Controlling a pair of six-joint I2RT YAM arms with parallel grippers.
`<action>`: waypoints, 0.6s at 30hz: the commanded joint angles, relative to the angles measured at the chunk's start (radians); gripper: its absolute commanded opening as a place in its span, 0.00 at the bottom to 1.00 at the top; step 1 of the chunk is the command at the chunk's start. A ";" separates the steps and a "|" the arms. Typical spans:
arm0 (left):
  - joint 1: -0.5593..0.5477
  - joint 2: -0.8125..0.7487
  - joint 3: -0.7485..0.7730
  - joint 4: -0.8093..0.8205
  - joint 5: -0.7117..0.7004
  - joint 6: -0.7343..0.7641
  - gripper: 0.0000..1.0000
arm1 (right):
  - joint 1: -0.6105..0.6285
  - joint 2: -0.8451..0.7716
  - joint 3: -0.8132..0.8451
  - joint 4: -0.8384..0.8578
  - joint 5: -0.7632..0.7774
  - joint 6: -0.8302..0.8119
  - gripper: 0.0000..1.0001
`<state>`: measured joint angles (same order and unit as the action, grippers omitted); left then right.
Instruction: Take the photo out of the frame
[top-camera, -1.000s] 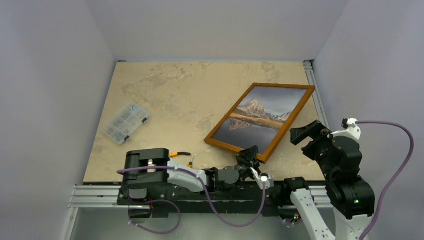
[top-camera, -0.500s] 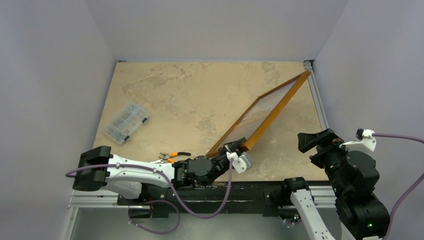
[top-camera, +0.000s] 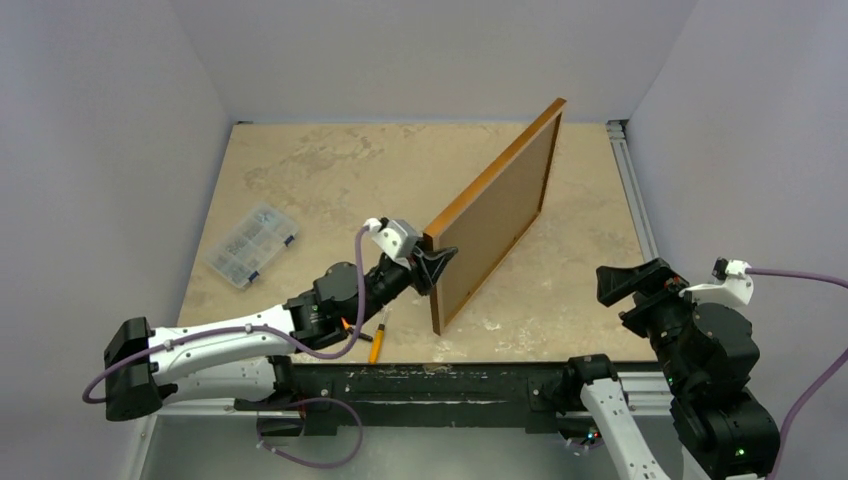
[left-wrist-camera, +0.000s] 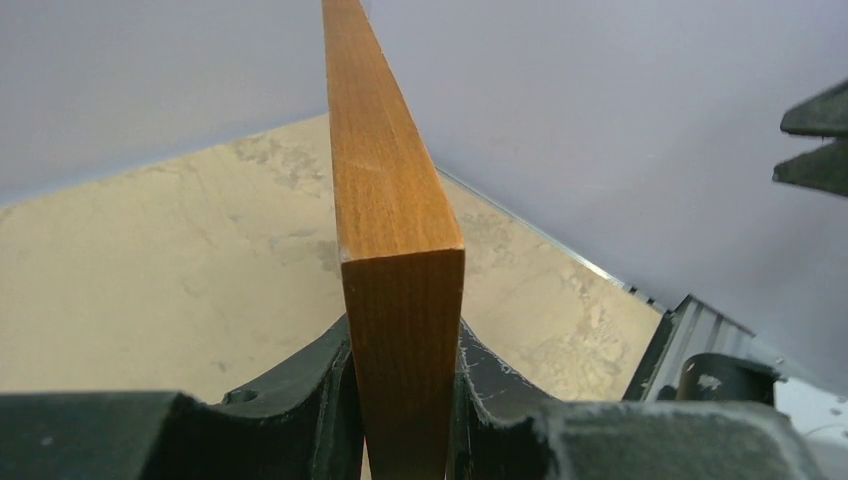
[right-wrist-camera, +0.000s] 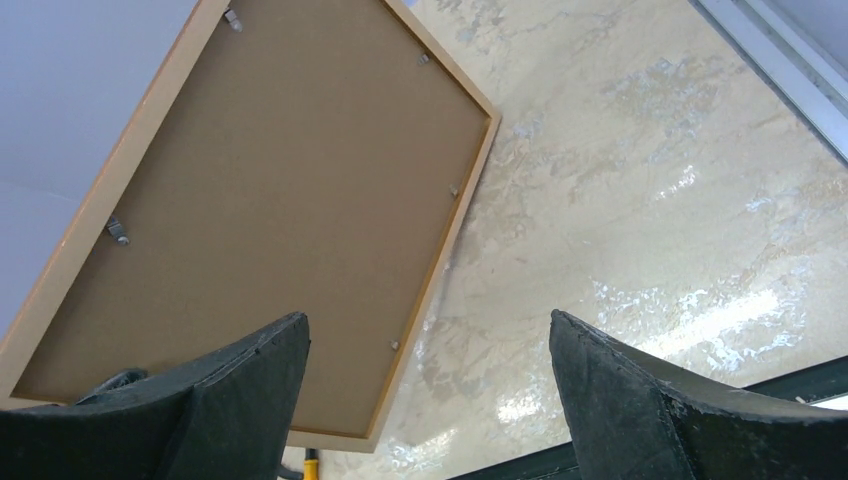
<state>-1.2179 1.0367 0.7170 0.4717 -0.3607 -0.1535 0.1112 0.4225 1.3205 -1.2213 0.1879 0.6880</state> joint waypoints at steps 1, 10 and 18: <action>0.068 -0.048 -0.025 0.040 0.191 -0.326 0.00 | 0.001 -0.009 0.009 -0.005 -0.013 -0.001 0.88; 0.214 -0.016 -0.147 0.099 0.176 -0.741 0.00 | 0.001 -0.019 -0.001 -0.009 -0.020 0.006 0.87; 0.269 0.205 -0.217 0.268 0.121 -1.126 0.00 | 0.002 -0.030 -0.010 -0.018 -0.012 0.013 0.87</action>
<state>-0.9638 1.1496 0.5076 0.5228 -0.2325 -1.0237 0.1112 0.3988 1.3178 -1.2270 0.1806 0.6952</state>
